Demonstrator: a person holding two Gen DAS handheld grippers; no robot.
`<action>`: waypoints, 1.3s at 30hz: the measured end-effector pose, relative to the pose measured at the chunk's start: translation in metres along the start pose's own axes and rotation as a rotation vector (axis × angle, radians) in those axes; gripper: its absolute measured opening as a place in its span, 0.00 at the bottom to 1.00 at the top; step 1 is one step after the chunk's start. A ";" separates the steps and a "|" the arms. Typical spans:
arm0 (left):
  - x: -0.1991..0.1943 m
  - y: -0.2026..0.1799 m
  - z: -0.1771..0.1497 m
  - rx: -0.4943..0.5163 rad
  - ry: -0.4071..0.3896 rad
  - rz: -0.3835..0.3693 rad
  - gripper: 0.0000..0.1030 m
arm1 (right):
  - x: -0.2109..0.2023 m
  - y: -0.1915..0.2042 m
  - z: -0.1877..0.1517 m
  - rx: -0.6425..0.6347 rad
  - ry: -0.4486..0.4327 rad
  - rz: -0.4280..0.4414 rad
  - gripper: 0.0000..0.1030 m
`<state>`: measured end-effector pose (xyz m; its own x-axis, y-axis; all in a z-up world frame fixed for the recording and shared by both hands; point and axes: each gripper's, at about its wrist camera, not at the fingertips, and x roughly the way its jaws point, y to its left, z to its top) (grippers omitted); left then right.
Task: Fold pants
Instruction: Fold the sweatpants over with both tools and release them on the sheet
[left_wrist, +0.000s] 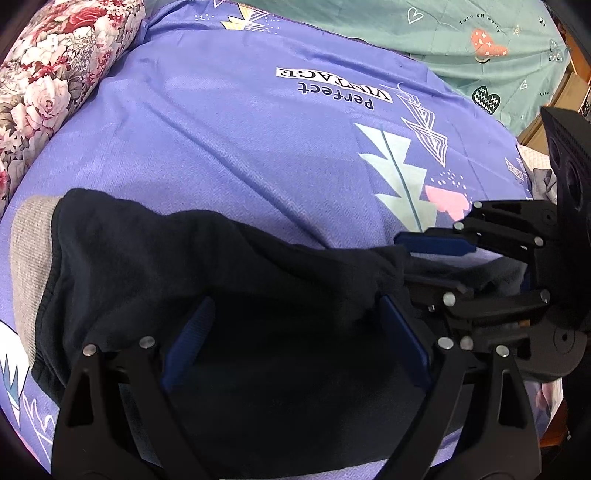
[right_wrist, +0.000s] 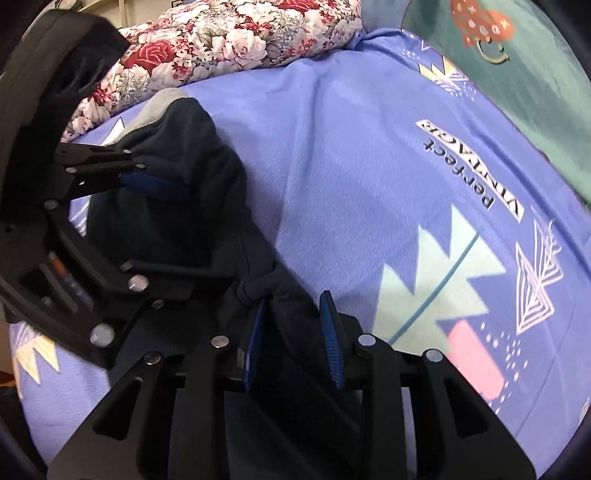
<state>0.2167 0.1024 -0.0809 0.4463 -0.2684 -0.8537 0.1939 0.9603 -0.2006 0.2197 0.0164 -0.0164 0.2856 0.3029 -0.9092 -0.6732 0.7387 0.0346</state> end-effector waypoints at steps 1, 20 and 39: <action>0.000 0.000 -0.001 0.003 0.000 0.003 0.88 | 0.002 -0.003 0.001 0.018 0.002 0.026 0.14; -0.005 -0.003 -0.017 0.087 0.010 0.075 0.88 | 0.002 -0.059 0.001 0.278 -0.083 -0.072 0.07; -0.020 0.014 -0.025 0.021 -0.006 0.081 0.88 | 0.007 -0.051 0.005 0.472 -0.081 0.159 0.04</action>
<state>0.1886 0.1234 -0.0785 0.4667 -0.1903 -0.8637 0.1753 0.9771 -0.1205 0.2597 -0.0161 -0.0227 0.2692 0.4655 -0.8431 -0.3357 0.8659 0.3709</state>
